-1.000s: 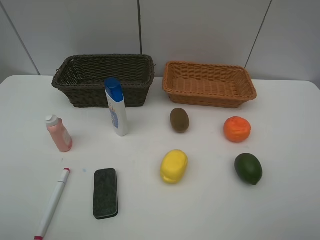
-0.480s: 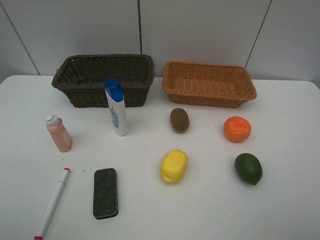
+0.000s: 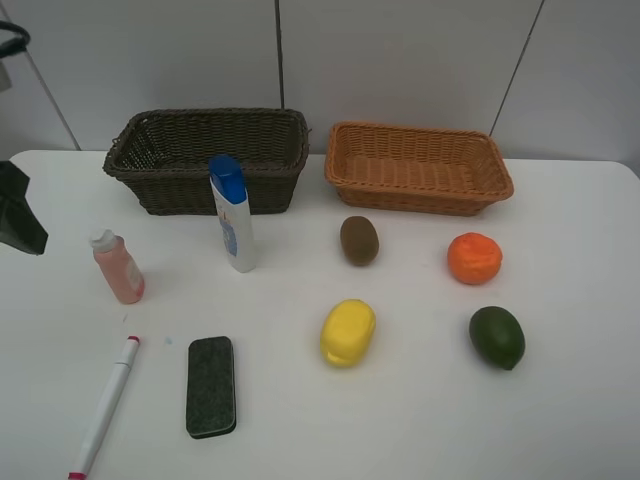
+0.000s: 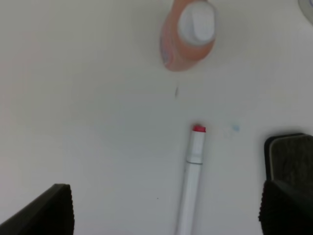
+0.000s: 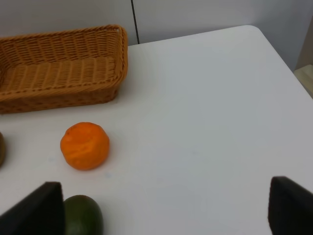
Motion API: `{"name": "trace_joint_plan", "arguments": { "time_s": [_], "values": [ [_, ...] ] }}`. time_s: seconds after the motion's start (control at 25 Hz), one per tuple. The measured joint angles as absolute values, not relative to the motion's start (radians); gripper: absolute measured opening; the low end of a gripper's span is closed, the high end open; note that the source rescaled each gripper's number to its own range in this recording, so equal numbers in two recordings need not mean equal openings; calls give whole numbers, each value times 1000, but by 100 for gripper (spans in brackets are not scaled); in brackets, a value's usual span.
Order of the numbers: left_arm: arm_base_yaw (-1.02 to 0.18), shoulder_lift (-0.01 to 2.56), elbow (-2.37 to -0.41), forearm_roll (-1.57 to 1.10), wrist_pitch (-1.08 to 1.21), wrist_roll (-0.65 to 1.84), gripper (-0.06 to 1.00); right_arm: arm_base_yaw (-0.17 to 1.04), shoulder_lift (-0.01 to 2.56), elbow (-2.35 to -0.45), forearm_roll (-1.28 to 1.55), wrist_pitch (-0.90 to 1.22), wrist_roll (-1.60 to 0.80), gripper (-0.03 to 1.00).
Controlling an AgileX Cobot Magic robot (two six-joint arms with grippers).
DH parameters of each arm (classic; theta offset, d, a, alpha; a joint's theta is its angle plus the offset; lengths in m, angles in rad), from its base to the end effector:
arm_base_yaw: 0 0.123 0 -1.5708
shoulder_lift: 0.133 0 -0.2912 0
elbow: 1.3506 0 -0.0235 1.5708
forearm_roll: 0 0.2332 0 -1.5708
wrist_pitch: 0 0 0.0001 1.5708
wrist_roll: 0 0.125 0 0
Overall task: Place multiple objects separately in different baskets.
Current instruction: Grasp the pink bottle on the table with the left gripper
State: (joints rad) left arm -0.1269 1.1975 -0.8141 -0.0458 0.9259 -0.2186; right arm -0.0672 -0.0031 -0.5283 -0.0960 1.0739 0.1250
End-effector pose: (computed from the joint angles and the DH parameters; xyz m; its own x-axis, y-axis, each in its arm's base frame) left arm 0.2010 -0.0303 0.2428 -0.9378 -0.1258 -0.3235 -0.0924 0.9889 -0.1167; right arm -0.0012 -0.0105 0.2605 -0.4244 0.1075 -0.8991 0.1766 0.9837 0.0343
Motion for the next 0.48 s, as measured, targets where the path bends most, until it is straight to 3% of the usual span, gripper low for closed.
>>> {"name": "trace_joint_plan", "arguments": {
  "time_s": [0.48],
  "values": [
    [-127, 1700, -1023, -77, 865, -257, 100, -67, -3, -528, -96, 1074, 125, 96]
  ]
}}
